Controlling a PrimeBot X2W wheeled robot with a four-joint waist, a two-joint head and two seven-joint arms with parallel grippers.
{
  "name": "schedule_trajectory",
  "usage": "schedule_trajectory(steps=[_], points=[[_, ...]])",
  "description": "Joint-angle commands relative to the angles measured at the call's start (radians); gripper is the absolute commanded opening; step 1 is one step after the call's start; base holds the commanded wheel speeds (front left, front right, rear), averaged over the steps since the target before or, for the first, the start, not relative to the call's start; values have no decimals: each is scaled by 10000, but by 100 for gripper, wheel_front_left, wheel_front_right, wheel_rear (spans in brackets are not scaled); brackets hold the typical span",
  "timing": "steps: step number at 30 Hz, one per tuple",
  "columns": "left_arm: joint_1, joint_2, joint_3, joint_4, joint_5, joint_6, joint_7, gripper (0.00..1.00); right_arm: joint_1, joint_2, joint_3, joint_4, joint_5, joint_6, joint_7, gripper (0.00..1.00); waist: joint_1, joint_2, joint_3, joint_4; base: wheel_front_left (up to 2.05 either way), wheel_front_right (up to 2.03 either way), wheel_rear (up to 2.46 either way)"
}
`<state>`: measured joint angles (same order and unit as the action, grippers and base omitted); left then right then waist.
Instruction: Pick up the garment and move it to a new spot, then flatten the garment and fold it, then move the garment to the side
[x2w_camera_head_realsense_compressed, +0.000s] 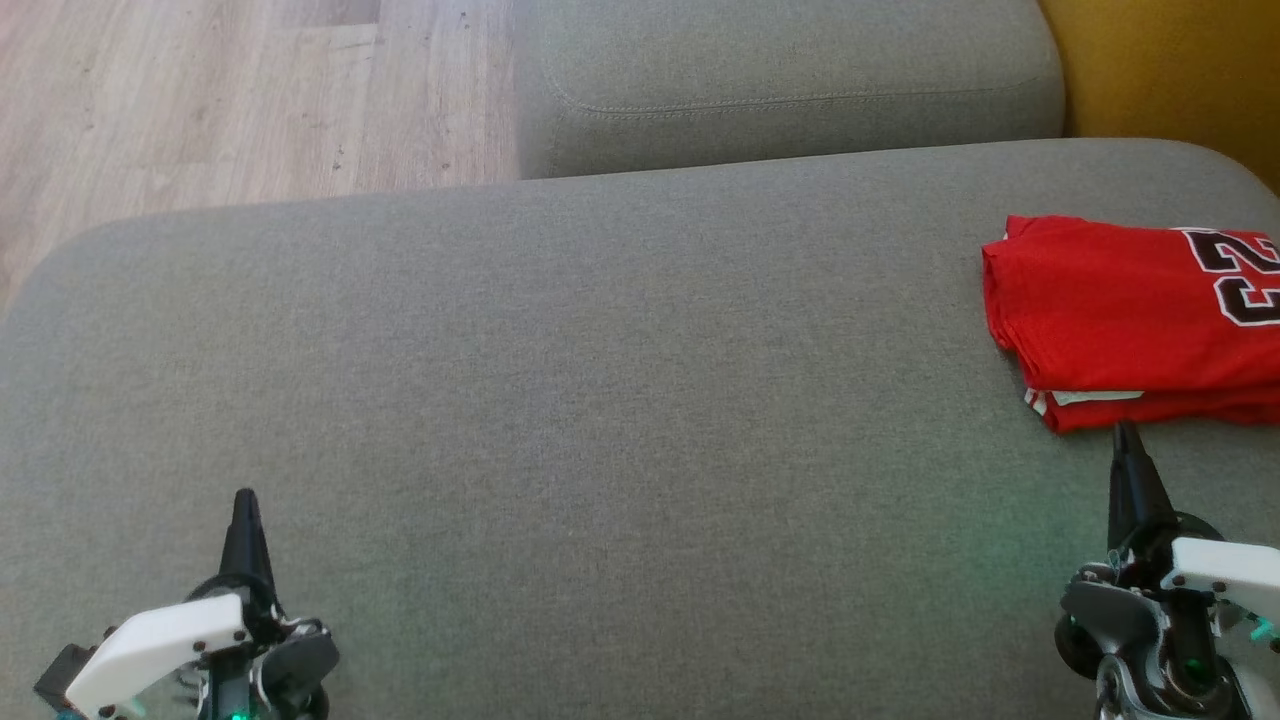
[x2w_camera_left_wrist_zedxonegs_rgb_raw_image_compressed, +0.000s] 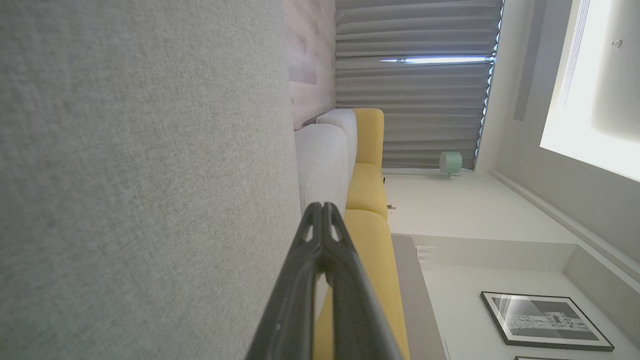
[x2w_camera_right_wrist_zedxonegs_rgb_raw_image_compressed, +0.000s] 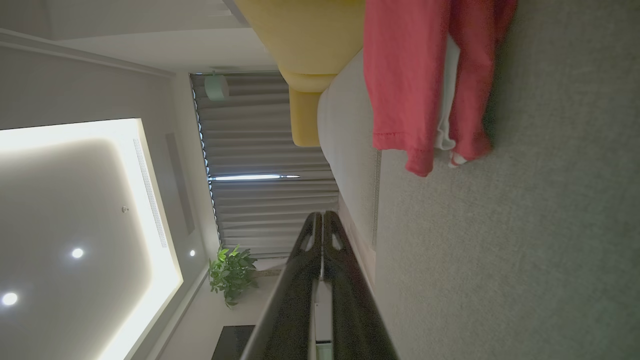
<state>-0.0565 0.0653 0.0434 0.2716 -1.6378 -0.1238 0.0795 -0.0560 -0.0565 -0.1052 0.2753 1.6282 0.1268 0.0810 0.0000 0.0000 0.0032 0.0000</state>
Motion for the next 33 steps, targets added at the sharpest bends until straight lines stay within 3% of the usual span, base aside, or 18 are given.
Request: schedule_trajectory(steps=[1,33], points=[[-488,78,388,-279,30,-69,84,0,-494,-130,178,-320,23,39,110,0,0,0,-1,0,0,0,0],[-496,2,495,-274,119,-69,170,0,-503,-64,85,-314,-54,39,184,0,0,0,-1,0,0,0,0]])
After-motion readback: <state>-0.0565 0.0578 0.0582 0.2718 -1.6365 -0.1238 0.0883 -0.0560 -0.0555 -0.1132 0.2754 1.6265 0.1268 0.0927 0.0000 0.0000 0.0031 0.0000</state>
